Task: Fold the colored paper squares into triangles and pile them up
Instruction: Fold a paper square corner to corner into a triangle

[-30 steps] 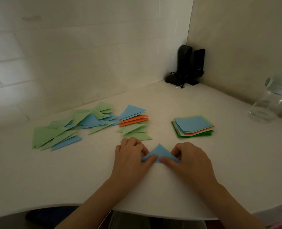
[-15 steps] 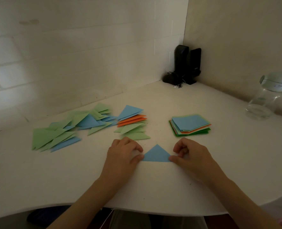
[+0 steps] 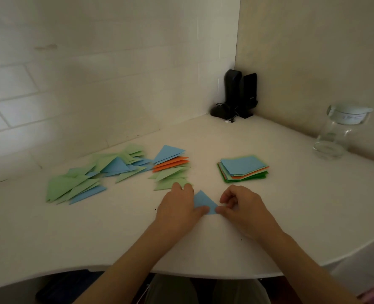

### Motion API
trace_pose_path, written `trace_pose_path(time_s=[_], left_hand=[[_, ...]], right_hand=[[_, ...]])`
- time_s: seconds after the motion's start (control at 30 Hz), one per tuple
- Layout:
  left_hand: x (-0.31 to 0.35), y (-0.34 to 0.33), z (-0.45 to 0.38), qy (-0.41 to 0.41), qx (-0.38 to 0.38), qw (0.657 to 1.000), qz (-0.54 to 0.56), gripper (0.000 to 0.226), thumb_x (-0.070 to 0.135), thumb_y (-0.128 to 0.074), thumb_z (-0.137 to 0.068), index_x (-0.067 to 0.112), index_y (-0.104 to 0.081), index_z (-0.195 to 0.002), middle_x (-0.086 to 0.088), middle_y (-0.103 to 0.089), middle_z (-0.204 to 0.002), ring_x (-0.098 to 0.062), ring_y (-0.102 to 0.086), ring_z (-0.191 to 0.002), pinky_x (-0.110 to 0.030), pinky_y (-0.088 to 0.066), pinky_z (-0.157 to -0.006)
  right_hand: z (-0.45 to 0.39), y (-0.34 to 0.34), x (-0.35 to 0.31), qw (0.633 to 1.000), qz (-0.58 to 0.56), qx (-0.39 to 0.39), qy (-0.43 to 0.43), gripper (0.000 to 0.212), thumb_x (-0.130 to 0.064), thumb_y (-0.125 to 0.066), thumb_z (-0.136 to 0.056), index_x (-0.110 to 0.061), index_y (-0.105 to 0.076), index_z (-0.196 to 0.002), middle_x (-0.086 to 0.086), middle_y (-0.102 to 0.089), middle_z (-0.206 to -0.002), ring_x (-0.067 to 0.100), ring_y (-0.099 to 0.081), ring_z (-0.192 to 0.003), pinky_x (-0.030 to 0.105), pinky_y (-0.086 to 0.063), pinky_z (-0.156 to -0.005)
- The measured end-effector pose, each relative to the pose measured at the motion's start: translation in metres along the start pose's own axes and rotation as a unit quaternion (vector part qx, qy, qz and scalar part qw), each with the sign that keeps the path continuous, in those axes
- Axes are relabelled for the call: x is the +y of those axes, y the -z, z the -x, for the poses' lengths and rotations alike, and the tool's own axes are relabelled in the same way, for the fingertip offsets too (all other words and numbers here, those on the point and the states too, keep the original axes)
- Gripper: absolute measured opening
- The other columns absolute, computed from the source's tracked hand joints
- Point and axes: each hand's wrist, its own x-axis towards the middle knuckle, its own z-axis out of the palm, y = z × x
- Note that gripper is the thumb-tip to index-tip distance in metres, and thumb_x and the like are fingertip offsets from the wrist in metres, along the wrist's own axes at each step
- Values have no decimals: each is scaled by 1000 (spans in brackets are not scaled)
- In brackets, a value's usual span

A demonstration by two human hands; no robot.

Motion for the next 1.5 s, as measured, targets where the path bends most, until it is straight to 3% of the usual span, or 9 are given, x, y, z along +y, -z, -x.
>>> trace_pose_path(time_s=[0.17,0.27,0.4,0.57,0.83,0.97,1.23,1.37,1.5], left_hand=[[-14,3,-7,-28,5,993,112,14,30,-62,-87,22,-62,-98,9,-58,-92,-6,-53,-81,-18,-38,-66],[-25,6,-11,-34,34,986,161,5,26,-64,-87,25,-60,-84,15,-54,-78,1,-47,-68,-8,-33,-58],[-49,22,-30,20,94,972,213,13,28,-69,-84,29,-58,-88,14,-57,-79,-6,-52,-72,-16,-38,-62],[-76,42,-75,49,166,953,248,13,26,-66,-86,19,-61,-97,-2,-66,-81,-13,-53,-67,-23,-36,-57],[-96,43,-133,69,192,956,210,18,26,-61,-90,15,-62,-104,-5,-64,-86,-18,-56,-78,-27,-37,-70],[-96,33,-147,73,195,964,168,19,25,-60,-90,13,-62,-105,-4,-61,-88,-20,-54,-81,-28,-38,-71],[-98,7,-154,65,219,969,97,19,21,-65,-85,12,-62,-101,-10,-58,-96,-21,-51,-83,-30,-36,-71],[-90,15,-142,-6,315,944,100,15,14,-64,-86,10,-63,-101,-11,-55,-96,-29,-49,-92,-31,-36,-77],[-64,30,-114,-108,363,915,137,10,11,-62,-87,14,-62,-96,-1,-52,-92,-19,-50,-84,-25,-36,-74]], right_hand=[[1,-1,1,1000,2,5,14,21,-19,-78,-72,-19,-58,-79,0,-61,-83,8,-56,-73,11,-41,-63],[-3,12,4,1000,3,9,21,20,-11,-77,-71,-18,-62,-82,-4,-65,-85,10,-61,-73,14,-44,-66],[-24,32,15,981,57,169,84,23,-8,-77,-72,-14,-69,-93,2,-69,-93,15,-63,-80,23,-46,-77],[-56,27,25,979,147,121,77,45,-33,-75,-76,-11,-65,-115,5,-64,-119,22,-59,-109,35,-44,-94],[-63,7,38,970,177,159,49,21,-34,-69,-79,-23,-75,-95,-3,-72,-103,22,-66,-95,39,-50,-86],[-65,10,29,973,158,168,18,28,-38,-54,-81,-21,-76,-81,-5,-73,-99,22,-66,-90,37,-51,-80],[-66,8,31,966,155,206,9,11,-22,-64,-81,-16,-72,-76,4,-72,-81,30,-64,-81,37,-48,-73],[-63,17,32,957,137,251,39,4,-17,-74,-76,-15,-75,-80,3,-73,-88,31,-65,-83,40,-49,-74],[-54,28,28,935,150,300,117,5,-20,-76,-76,-19,-74,-80,-5,-70,-87,23,-61,-78,39,-46,-68]])
